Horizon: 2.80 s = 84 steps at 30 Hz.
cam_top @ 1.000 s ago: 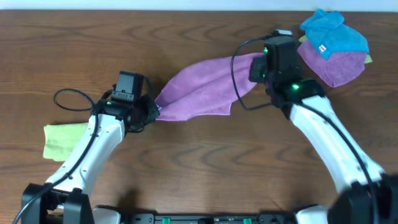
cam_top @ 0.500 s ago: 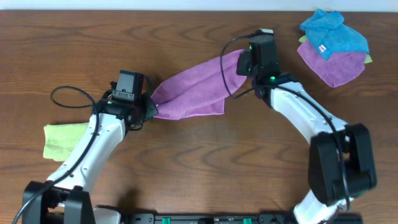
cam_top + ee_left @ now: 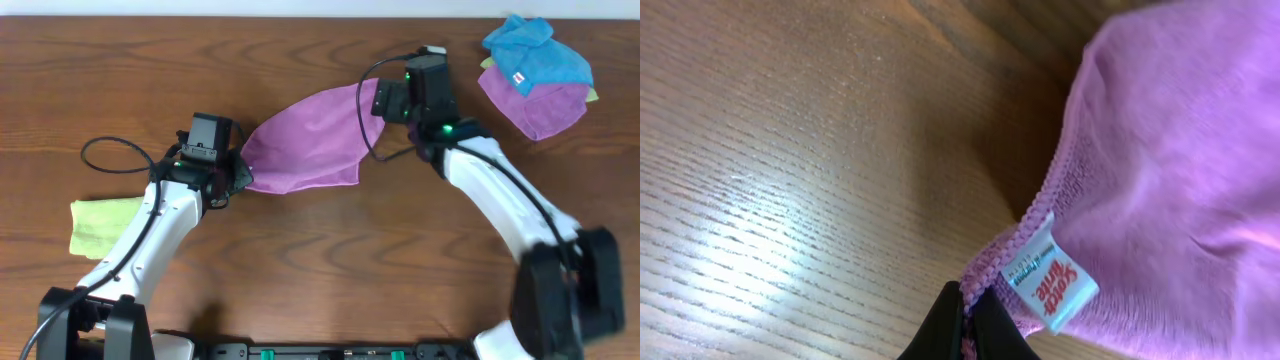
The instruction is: Fold the cloth
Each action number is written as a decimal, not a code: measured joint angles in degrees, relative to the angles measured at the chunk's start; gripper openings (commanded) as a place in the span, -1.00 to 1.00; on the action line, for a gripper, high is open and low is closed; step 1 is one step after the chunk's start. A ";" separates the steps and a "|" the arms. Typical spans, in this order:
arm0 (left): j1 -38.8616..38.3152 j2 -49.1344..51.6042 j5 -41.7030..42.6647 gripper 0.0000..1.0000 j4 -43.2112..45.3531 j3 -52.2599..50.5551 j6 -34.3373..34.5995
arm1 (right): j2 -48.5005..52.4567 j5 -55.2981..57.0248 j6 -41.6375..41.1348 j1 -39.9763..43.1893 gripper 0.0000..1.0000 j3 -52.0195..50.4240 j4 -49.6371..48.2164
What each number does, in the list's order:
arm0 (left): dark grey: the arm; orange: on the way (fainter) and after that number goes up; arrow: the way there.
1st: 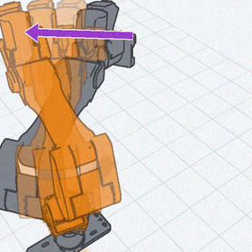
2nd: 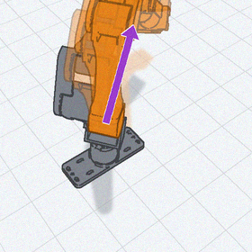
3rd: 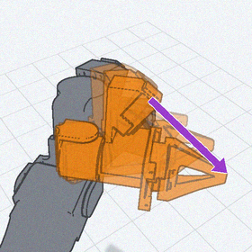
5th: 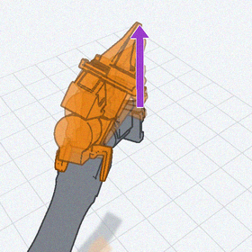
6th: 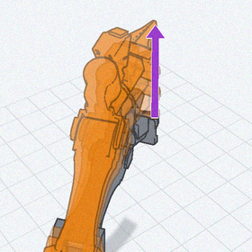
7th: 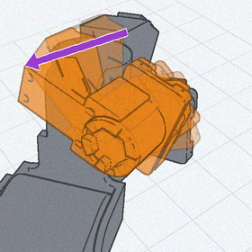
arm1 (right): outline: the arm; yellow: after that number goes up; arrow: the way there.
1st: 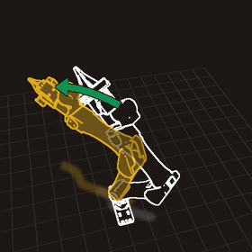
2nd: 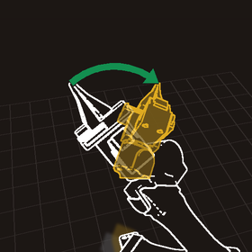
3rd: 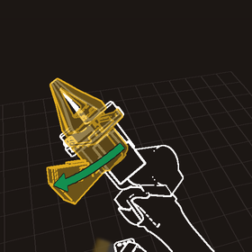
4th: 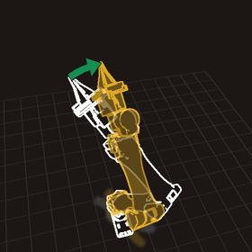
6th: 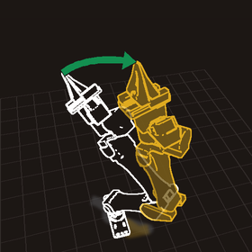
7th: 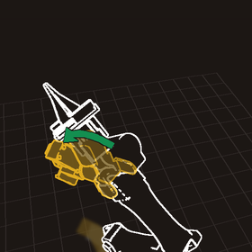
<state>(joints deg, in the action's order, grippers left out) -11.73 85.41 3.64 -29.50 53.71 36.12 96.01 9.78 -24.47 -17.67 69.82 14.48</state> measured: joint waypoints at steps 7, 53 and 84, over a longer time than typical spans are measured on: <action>0.00 0.00 -0.85 -0.88 0.11 0.00 0.00 | -13.38 0.28 -9.92 -0.09 0.99 0.52 18.03; 0.00 0.00 0.66 -0.88 -3.34 0.00 0.00 | 10.80 -11.82 -4.79 2.36 0.89 0.50 21.77; 0.00 0.00 0.70 -0.88 -3.93 0.00 0.00 | 17.75 -14.16 -4.81 2.34 -0.97 0.79 11.43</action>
<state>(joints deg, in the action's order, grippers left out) -11.73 85.41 4.34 -33.43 53.71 36.12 113.75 -4.38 -29.28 -15.33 70.61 25.91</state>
